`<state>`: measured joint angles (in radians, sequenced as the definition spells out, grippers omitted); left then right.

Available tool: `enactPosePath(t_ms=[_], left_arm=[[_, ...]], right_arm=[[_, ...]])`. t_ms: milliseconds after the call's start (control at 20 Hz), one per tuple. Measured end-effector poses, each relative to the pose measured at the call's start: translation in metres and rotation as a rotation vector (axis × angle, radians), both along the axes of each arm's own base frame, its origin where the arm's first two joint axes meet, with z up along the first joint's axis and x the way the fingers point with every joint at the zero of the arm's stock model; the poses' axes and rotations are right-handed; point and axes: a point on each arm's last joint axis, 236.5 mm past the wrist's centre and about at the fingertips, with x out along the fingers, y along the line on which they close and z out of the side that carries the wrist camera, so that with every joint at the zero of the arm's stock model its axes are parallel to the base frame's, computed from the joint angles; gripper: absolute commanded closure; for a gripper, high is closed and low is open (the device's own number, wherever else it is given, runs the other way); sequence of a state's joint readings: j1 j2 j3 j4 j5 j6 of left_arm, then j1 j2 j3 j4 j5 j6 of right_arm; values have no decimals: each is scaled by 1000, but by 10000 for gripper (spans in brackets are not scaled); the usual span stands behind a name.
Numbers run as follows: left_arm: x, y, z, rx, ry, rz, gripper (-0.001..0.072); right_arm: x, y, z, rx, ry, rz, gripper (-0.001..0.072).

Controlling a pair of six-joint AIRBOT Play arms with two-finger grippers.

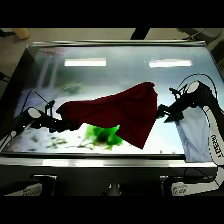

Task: Fold the shirts.

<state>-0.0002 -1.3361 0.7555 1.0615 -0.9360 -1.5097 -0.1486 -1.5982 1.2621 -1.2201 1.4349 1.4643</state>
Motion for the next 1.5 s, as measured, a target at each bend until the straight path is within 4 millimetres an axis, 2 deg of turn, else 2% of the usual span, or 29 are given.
enactPosePath(t_ms=[150,250,300,350,400,500,550,600,650,700,750,800,850,900,950,1000,1050,1100,1150,1200,1300,1400,1500], left_arm=[[4,1,6,11,-33,-6,680],[6,0,15,10,-61,-16,679],[6,0,20,9,-76,-19,680],[7,-1,25,8,-89,-21,680],[8,-1,30,7,-103,-22,679],[13,0,43,7,-138,-27,682],[19,2,56,9,-169,-29,683],[29,7,74,21,-219,-36,683],[44,14,104,35,-295,-40,683],[62,21,146,52,-399,-39,683],[77,30,195,78,-518,-34,682],[89,39,256,108,-663,-22,682],[93,49,331,149,-835,-5,682],[85,57,403,195,-999,12,683],[65,65,476,253,-1170,34,682],[39,70,536,303,-1313,58,682],[5,73,587,344,-1438,88,682],[-29,74,625,368,-1537,120,682],[-57,75,649,383,-1606,145,682],[-81,75,666,399,-1657,166,682],[-110,76,679,422,-1696,187,682],[-121,80,682,451,-1700,200,682],[-114,84,671,466,-1654,198,682]], right_arm=[[1,2,-16,1,-8,-22,165],[9,7,-27,24,-29,-48,184],[13,11,-32,42,-39,-63,242],[17,17,-35,69,-41,-80,413],[23,23,-39,95,-57,-102,689],[40,26,-41,109,-115,-112,697],[52,25,-32,112,-169,-110,697],[67,23,-11,109,-244,-97,697],[81,21,17,103,-325,-80,697],[97,18,54,87,-430,-61,697],[113,15,109,68,-574,-46,696],[123,10,171,32,-729,-34,696],[123,6,245,-13,-913,-24,697],[114,2,321,-61,-1105,-27,697],[89,-3,400,-121,-1307,-38,697],[57,-8,465,-181,-1480,-64,697],[14,-12,526,-231,-1646,-99,697],[-29,-13,568,-265,-1771,-132,697],[-70,-13,600,-290,-1869,-163,697],[-100,-13,618,-305,-1930,-185,697],[-143,-14,633,-337,-1985,-214,696],[-161,-16,636,-359,-1994,-227,696],[-156,-19,623,-374,-1935,-222,695]])
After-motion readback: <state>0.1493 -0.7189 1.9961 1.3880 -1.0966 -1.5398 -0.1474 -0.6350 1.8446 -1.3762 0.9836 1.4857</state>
